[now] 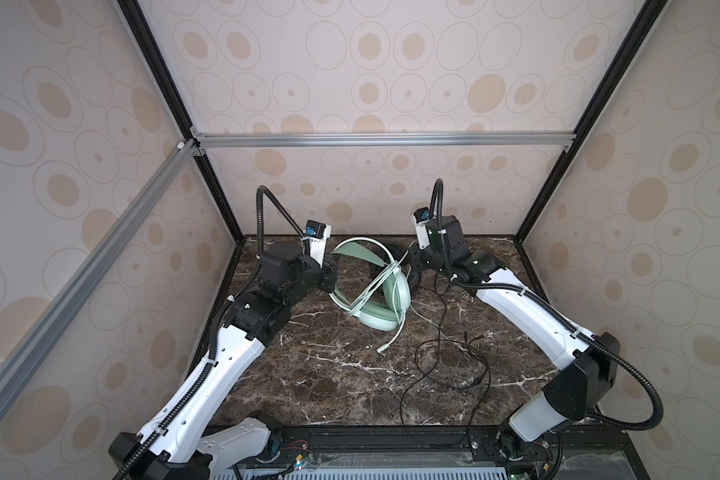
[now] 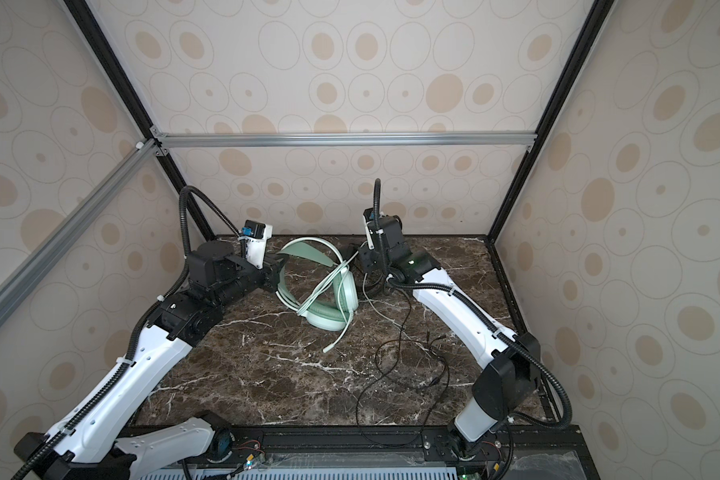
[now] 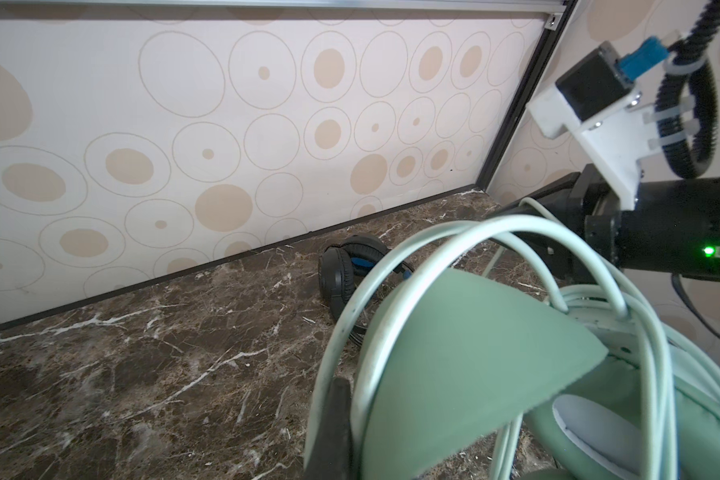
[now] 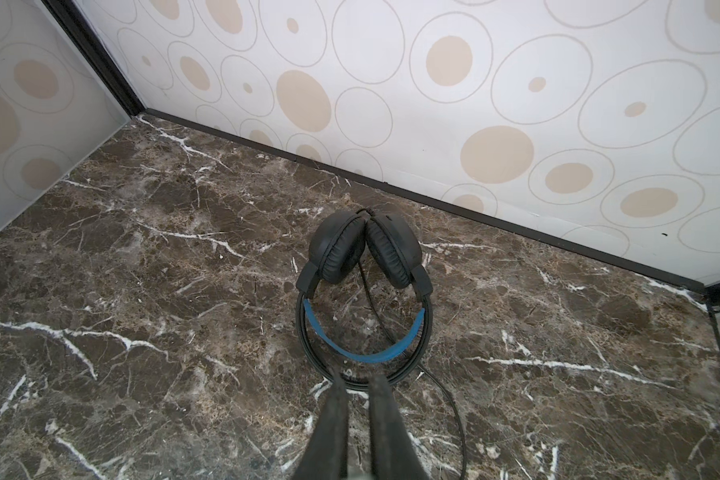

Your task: Wrap the headphones

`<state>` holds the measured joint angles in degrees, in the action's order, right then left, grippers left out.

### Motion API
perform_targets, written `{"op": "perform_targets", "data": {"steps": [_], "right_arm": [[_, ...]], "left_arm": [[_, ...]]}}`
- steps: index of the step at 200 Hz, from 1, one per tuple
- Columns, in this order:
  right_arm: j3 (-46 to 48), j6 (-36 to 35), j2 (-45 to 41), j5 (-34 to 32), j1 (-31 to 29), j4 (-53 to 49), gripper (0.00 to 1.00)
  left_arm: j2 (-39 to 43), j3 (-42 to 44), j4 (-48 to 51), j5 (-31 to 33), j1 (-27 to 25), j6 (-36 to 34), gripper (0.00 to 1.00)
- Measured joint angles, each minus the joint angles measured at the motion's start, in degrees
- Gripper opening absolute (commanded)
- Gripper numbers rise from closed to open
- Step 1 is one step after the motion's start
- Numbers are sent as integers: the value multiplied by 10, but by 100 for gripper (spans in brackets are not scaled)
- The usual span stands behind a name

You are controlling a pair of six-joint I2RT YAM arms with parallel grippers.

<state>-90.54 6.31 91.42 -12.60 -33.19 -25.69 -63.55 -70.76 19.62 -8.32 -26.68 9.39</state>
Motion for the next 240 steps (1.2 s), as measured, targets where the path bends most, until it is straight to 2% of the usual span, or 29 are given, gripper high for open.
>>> {"op": "perform_targets", "data": {"steps": [99,141,240], "right_arm": [[5,44,13,35,5,89,20],[55,55,12,72,5,159,25],[122,74,-6,160,5,290,27]], "left_arm": [[-1,-32,-22,-68,0,68,0],[-1,-52,-46,-93,0,97,0],[-14,-86,-114,-117,0,171,0]]}}
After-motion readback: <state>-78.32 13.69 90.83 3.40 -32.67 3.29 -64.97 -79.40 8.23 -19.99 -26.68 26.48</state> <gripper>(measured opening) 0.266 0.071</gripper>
